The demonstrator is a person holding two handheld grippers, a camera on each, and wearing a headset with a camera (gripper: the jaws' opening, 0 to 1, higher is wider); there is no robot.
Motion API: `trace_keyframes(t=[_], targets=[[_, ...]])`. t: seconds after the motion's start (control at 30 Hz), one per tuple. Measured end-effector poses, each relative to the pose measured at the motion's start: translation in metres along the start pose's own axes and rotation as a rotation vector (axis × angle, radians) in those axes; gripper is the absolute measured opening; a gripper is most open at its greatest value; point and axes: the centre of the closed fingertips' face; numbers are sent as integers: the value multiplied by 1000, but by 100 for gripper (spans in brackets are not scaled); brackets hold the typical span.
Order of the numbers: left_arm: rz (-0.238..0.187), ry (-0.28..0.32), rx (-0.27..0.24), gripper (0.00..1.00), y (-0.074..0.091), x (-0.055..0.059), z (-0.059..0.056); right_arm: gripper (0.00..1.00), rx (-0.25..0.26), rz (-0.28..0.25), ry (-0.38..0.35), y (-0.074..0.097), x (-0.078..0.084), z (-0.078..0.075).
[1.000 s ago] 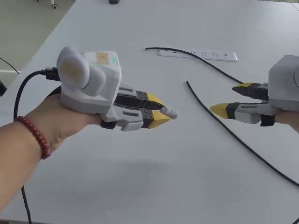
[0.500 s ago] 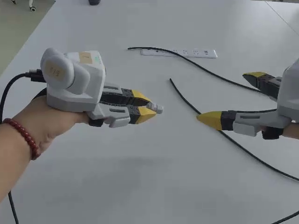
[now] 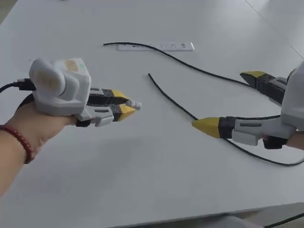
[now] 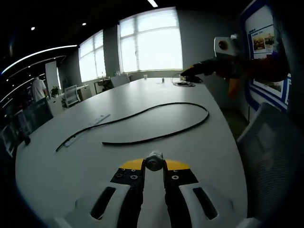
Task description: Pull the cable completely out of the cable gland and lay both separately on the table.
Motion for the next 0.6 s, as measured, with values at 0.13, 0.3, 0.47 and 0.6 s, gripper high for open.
trace_keyframes(t=[0.13, 0.3, 0.47, 0.6], targets=[[29, -11, -31, 16, -16, 16, 7, 99, 26, 2, 5, 12, 0, -5], [78, -15, -73, 16, -29, 37, 15, 99, 64, 14, 2, 23, 3, -15], [131, -12, -99, 16, -35, 57, 17, 99, 79, 28, -1, 29, 6, -20], [155, 4, -108, 16, -36, 68, 16, 99, 82, 36, -7, 32, 7, -23]])
Point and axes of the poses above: the centre of the closed fingertips' face, and the gripper's own axes: y roughly backward along the fingers, z roughly to its left, x roughly out of its underside, and after that the axes turned 11 degrees about -z, right-handed
